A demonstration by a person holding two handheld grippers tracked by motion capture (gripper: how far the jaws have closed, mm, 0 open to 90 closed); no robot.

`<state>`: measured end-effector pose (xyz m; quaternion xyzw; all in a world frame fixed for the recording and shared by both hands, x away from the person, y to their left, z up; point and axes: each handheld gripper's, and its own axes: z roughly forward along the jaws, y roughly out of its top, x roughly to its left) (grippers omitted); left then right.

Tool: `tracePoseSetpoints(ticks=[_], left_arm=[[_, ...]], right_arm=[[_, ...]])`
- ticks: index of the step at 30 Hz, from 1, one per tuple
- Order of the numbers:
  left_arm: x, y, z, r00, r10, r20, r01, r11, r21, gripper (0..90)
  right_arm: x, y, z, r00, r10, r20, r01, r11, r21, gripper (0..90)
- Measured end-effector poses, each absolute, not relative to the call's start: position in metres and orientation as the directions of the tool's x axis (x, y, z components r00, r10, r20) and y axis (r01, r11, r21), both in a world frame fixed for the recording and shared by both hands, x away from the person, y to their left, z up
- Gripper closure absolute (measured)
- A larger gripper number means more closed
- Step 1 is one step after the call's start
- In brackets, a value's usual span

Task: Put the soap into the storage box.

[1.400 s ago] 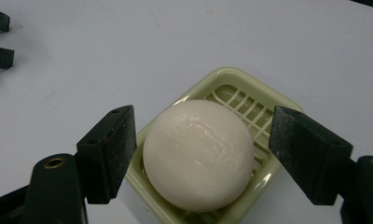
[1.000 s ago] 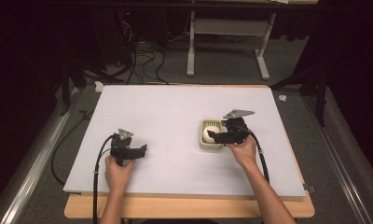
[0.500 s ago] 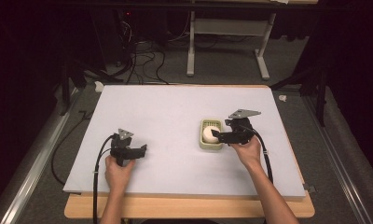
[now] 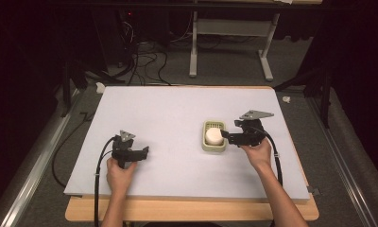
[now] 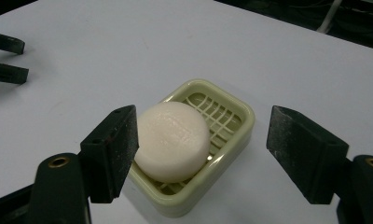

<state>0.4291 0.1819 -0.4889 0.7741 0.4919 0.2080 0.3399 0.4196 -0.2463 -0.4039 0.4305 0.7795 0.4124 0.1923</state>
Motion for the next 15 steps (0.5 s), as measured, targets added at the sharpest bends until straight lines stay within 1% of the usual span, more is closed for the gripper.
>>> tracePoseSetpoints(ticks=[15], left_arm=[[0.429, 0.182, -0.489, 0.429, 0.903, -0.014, 0.62, -0.284, 0.731, 15.6]], right_arm=[[0.408, -0.273, -0.399, -0.515, 0.855, 0.067, 0.513, 0.244, 0.823, 26.3]])
